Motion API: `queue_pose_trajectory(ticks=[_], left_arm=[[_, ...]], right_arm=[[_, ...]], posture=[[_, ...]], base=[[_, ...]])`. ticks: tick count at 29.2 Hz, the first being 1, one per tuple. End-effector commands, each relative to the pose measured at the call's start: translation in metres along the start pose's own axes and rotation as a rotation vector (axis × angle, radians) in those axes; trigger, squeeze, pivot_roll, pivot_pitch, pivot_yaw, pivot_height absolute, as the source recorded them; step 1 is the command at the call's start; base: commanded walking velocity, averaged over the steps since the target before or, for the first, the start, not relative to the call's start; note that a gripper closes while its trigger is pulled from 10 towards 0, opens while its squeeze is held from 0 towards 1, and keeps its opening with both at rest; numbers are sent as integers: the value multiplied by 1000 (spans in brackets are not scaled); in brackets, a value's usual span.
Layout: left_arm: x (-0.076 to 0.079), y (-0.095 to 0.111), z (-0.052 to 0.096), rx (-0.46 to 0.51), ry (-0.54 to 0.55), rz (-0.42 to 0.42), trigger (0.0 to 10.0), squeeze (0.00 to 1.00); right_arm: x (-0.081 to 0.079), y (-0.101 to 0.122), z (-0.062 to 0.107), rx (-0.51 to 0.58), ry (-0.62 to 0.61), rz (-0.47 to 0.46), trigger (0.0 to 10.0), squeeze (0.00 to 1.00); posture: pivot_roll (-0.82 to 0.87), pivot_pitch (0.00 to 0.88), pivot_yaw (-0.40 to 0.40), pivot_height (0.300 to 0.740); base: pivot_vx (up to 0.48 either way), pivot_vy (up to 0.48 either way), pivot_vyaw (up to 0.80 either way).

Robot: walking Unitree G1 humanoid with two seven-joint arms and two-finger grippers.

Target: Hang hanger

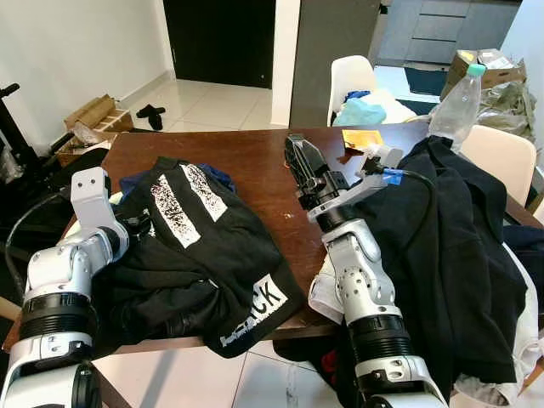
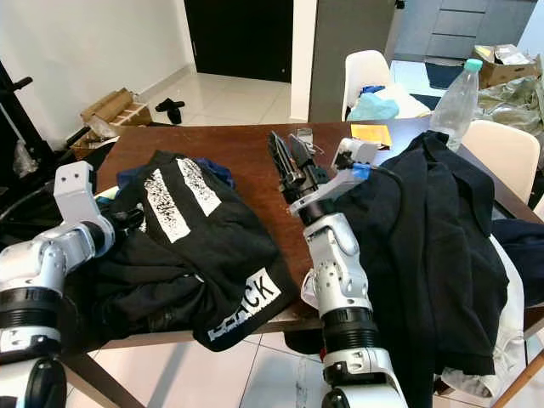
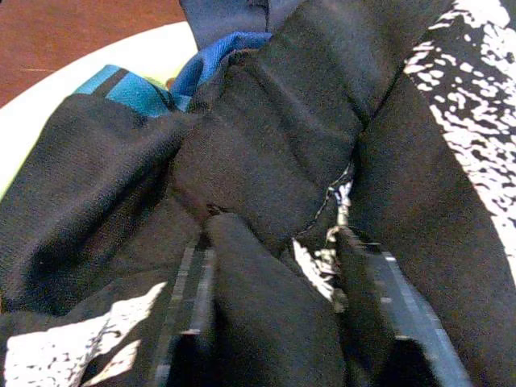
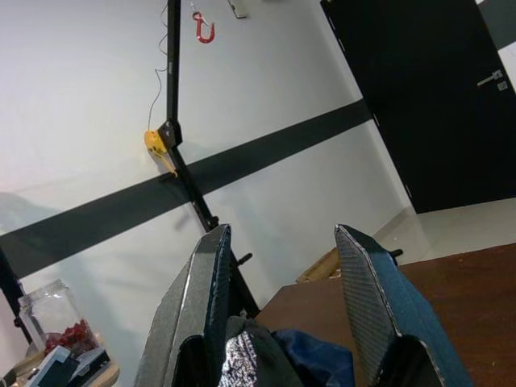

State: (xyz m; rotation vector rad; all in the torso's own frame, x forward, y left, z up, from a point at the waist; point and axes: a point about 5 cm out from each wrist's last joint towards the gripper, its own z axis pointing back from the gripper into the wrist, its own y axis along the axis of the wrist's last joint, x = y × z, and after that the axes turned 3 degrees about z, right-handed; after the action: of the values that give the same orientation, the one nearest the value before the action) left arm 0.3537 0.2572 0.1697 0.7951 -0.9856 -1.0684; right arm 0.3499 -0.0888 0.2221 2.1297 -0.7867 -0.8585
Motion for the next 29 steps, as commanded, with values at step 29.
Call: queue_pose_trajectory(ticks=[29], left_arm=[[63,125,81,972,-84,-156,0,0]], right_arm=[[0,3,-1,17,-22,-5,10000,0]], posture=[[145,25,20,740]], base=[[0,0,0]])
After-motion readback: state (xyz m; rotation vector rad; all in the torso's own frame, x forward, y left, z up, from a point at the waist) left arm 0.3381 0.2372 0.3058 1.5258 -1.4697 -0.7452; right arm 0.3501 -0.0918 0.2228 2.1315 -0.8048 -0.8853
